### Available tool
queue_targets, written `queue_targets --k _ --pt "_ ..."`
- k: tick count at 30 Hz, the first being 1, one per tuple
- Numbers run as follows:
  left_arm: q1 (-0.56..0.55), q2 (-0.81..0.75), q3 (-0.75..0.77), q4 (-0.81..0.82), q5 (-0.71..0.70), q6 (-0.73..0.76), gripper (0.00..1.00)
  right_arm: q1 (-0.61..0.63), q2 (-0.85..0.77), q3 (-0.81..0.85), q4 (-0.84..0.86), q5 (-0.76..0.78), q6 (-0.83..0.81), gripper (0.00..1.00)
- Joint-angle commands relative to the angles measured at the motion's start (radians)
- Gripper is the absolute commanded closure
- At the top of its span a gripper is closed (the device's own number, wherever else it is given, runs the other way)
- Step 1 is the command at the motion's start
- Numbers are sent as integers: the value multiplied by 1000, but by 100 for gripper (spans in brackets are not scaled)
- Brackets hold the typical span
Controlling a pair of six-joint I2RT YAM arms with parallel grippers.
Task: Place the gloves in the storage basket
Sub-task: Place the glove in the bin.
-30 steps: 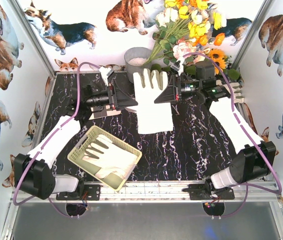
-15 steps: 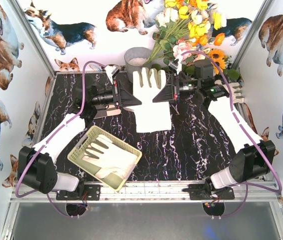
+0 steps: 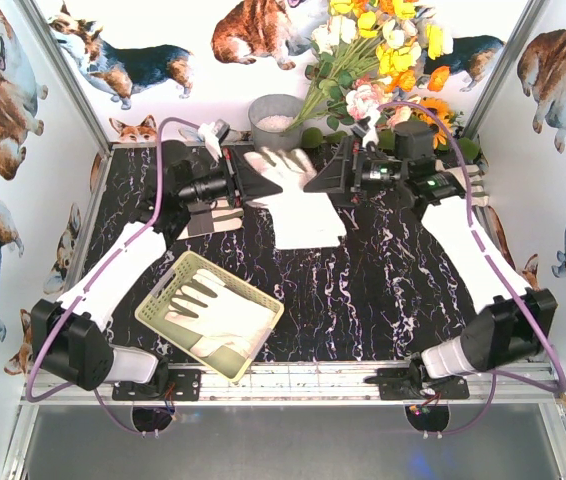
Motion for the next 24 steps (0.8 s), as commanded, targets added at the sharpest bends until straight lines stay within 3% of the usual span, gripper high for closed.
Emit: queue_targets --k 1,8,14,19,24 --pt "-4 -22 122 -88 -105 -30 100 -36 -112 -47 82 94 116 4" --pt "-9 4 212 -94 -160 -82 100 -73 -219 -238 230 93 444 5" --pt "-34 46 263 -88 -144 -85 100 -20 -247 -331 544 88 763 10" --pt "-58 73 286 -59 -97 -101 100 -5 -245 -357 709 127 897 13" --pt "-67 82 295 -26 -41 -132 100 -6 -212 -332 795 118 931 18"
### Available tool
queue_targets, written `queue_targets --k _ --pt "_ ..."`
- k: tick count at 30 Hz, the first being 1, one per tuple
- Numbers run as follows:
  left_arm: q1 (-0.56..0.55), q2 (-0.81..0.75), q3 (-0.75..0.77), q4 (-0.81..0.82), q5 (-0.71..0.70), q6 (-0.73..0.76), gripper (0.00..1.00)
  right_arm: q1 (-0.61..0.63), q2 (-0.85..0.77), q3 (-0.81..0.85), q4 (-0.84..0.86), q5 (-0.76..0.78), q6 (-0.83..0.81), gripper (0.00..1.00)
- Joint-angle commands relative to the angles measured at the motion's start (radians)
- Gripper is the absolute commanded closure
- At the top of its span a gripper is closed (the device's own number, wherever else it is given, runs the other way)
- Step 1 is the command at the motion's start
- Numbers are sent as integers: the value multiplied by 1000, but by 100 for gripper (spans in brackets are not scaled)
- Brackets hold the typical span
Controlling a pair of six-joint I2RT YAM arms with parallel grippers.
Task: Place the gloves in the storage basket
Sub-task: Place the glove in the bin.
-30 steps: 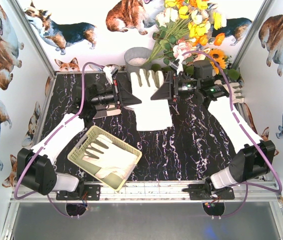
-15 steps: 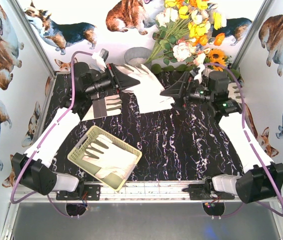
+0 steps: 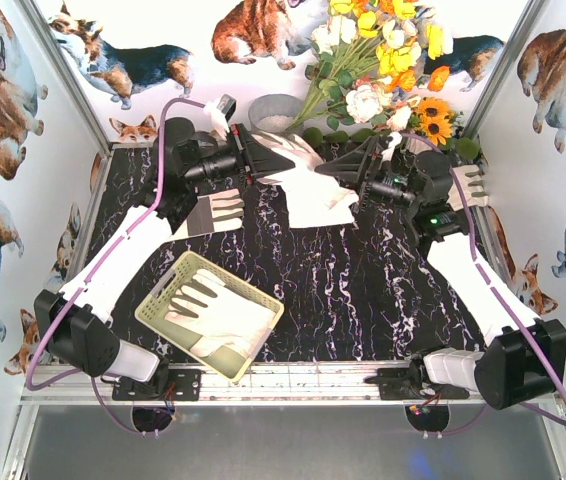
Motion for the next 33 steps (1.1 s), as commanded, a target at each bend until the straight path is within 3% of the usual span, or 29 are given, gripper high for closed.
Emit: queue_targets --k 1,9,17,24,30,33 --pt "-12 5 49 82 98 -57 100 2 5 41 189 0 110 19" --pt "-21 -16 30 207 164 -154 100 1 26 27 253 10 108 22" --pt "-22 -45 -4 171 177 -136 100 0 25 35 340 8 135 35" --pt "-24 -66 -14 72 173 -56 100 -16 1 16 312 54 43 60" --pt "-27 -85 12 -176 103 128 100 -16 -8 4 281 87 -48 97" --pt "-31 -98 29 -357 -31 244 100 -6 -16 35 158 89 -174 100"
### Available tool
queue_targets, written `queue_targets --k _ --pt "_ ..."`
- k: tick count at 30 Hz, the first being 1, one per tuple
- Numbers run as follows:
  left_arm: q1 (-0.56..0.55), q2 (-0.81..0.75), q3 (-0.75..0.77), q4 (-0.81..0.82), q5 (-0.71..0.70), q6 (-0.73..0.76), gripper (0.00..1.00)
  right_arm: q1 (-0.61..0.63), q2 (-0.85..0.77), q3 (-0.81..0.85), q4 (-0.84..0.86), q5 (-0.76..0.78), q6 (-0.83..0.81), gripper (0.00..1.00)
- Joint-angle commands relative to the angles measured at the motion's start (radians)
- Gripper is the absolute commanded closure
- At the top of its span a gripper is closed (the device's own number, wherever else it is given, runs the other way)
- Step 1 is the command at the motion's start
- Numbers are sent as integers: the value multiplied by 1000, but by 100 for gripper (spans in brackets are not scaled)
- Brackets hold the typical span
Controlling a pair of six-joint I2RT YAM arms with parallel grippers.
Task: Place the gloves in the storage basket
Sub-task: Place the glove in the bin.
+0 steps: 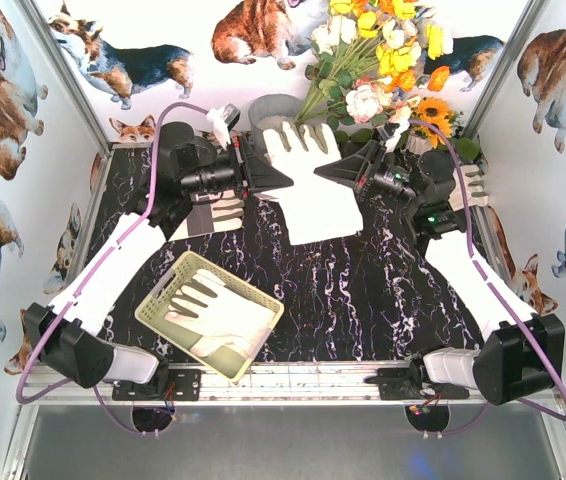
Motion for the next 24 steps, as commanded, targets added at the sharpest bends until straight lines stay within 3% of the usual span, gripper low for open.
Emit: queue_targets --k 1,7,10,16,24 --pt "-15 -50 28 -309 -156 192 100 10 -41 56 -155 48 -222 100" --pt "-23 -153 -93 -449 -391 223 100 136 7 263 -794 182 -727 100" --pt "-36 -210 -164 -498 -480 239 100 224 52 324 -941 283 -885 100" --pt "-81 -334 -304 -632 -652 275 100 418 180 357 -971 443 -1064 100" --pt "-109 -483 -489 -878 -827 242 100 628 419 429 -899 472 -1206 100"
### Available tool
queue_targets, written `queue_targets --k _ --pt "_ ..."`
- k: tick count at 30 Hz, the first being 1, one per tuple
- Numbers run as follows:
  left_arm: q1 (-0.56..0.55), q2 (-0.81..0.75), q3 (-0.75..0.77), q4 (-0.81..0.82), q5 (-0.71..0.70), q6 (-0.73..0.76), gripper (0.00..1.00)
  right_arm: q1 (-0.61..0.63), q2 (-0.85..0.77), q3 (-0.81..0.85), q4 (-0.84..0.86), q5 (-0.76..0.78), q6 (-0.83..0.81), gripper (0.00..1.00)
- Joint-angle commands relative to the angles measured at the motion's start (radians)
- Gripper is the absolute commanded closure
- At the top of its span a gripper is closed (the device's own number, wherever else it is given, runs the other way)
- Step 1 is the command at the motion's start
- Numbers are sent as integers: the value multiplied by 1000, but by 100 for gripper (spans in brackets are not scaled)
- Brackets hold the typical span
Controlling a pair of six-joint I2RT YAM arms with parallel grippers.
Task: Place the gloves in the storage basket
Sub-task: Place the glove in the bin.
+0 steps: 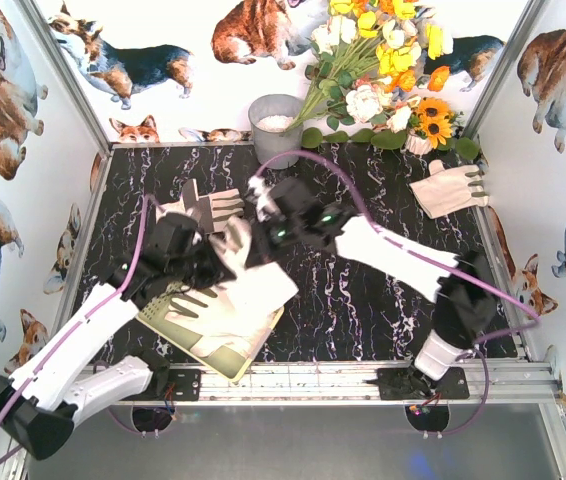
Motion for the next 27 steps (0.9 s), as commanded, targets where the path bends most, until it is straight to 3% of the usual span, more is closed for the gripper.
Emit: queue_targets --k 1,12,20,27 --pt "-8 -78 -88 -171 -129 -2 100 82 72 71 56 40 -131 100" --pt "-10 -127 -259 -202 -135 -106 100 128 253 111 145 -4 -146 100" --pt "-12 -97 -225 -280 -237 -75 100 145 371 200 100 -38 -187 100" --pt "-12 -109 -306 -214 -167 -109 100 147 403 220 93 -42 -193 100"
